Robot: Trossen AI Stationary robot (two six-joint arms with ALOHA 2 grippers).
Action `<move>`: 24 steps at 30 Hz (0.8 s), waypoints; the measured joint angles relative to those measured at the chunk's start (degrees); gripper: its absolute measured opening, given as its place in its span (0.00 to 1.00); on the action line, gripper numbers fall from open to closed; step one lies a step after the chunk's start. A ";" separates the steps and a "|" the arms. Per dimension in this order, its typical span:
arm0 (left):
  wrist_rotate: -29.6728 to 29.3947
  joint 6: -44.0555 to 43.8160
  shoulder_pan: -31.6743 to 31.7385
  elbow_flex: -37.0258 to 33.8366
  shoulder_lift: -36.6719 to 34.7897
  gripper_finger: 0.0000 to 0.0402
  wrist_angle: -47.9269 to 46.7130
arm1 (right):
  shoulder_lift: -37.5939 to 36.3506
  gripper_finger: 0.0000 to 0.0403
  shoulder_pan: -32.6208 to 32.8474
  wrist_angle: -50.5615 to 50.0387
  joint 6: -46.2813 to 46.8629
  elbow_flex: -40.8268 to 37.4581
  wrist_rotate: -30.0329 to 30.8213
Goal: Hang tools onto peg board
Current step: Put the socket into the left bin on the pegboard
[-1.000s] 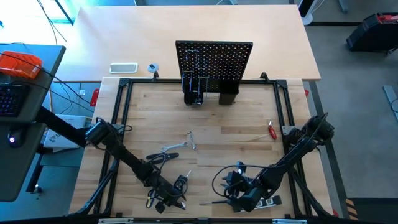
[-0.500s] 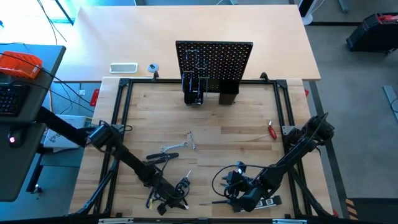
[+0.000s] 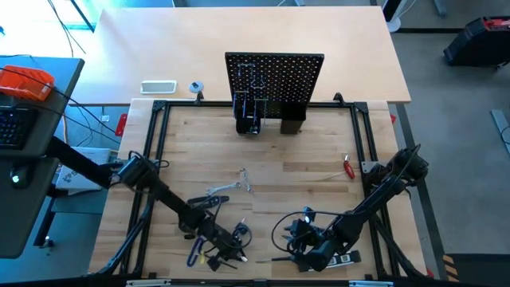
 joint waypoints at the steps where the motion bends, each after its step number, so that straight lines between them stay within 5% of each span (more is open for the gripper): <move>1: -0.41 -0.25 0.31 -0.02 0.00 0.16 -0.24 | 0.00 0.28 0.00 0.01 0.00 0.00 0.04; 15: -0.99 -0.16 3.54 -0.20 -0.87 0.12 -1.17 | 0.00 0.28 0.00 0.01 0.00 0.00 0.85; 24: -8.49 4.65 6.86 -0.63 -10.92 0.12 -15.19 | 0.00 0.28 0.00 0.00 -0.15 0.00 0.83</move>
